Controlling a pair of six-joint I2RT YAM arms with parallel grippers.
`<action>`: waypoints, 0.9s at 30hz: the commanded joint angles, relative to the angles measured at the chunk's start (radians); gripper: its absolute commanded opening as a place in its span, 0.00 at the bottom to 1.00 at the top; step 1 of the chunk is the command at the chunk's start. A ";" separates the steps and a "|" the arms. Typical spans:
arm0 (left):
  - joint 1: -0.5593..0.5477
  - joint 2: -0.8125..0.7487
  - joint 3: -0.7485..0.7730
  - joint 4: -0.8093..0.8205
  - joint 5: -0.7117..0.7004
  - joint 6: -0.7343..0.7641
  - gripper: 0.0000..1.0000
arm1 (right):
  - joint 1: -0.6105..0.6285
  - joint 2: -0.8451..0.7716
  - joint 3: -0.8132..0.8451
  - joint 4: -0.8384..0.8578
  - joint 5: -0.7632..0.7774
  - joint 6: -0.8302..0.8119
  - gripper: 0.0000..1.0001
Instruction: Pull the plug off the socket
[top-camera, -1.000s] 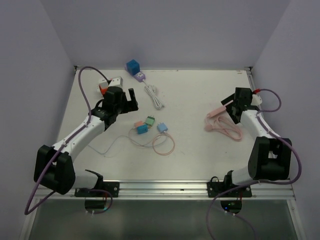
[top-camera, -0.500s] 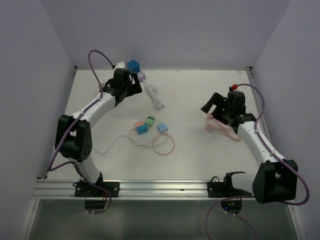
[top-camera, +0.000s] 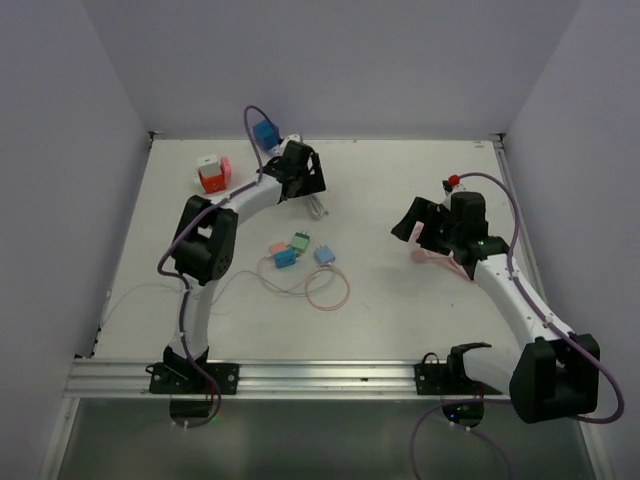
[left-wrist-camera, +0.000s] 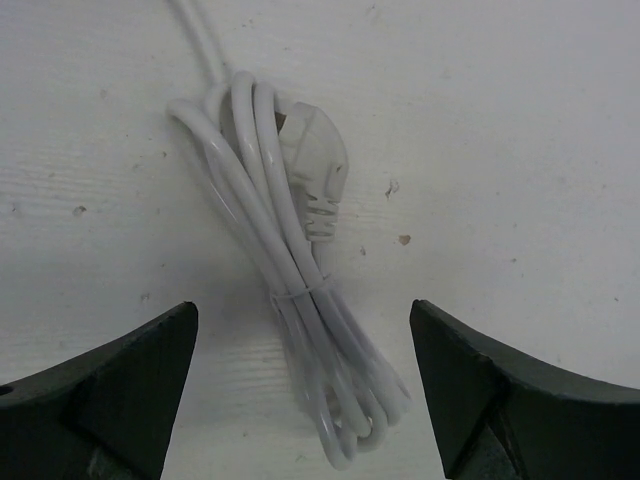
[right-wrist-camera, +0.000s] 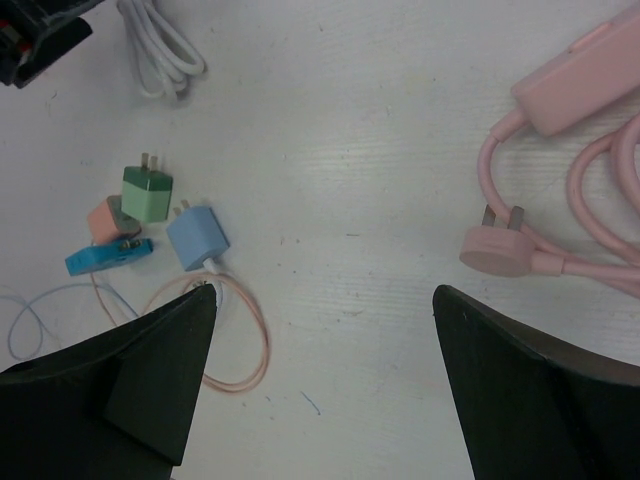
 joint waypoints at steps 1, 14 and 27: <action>0.011 0.086 0.083 0.001 -0.036 -0.040 0.90 | 0.009 -0.039 -0.017 0.025 -0.036 -0.034 0.93; -0.121 0.119 0.045 0.005 0.074 0.015 0.28 | 0.010 -0.068 -0.027 0.019 -0.011 -0.065 0.92; -0.402 -0.131 -0.287 -0.021 0.315 0.107 0.65 | 0.010 -0.019 0.003 0.021 0.010 -0.065 0.91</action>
